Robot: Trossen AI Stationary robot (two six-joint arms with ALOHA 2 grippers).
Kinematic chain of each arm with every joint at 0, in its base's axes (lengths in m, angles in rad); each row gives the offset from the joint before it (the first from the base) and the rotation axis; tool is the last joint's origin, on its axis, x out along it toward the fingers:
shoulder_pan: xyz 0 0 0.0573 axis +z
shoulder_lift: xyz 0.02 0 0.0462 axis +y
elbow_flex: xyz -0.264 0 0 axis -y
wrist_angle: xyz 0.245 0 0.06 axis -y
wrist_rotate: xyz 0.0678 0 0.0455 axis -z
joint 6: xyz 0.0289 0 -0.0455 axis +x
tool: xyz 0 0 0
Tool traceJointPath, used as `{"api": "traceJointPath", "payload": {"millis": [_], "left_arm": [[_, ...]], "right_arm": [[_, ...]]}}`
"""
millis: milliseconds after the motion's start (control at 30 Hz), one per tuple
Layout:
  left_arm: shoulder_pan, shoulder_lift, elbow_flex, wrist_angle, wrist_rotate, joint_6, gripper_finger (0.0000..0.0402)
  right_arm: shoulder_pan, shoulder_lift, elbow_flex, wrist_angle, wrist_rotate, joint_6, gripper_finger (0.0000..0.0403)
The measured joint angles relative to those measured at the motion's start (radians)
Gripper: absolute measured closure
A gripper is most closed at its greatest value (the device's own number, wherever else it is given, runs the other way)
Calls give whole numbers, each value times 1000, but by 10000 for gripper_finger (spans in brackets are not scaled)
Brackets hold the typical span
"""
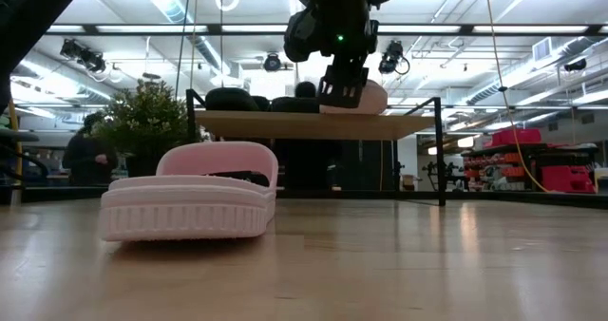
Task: Pick and place slides into the shelf
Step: Put the top pink slide on the shelf
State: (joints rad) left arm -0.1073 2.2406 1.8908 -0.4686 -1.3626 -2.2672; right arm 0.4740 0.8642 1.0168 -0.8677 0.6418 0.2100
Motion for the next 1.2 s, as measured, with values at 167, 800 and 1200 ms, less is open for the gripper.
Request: {"api": "traceJointPath", "payload": {"millis": [167,800,1200], "left_arm": [[4,0,0,36,-5,0,224],[19,0,0,65,-19,-2,206],[31,0,0,92,-32,1,203]], "right_arm": [[0,0,0,0,0,0,403],[0,0,0,0,-8,0,403],[0,0,0,0,-13,0,403]]}}
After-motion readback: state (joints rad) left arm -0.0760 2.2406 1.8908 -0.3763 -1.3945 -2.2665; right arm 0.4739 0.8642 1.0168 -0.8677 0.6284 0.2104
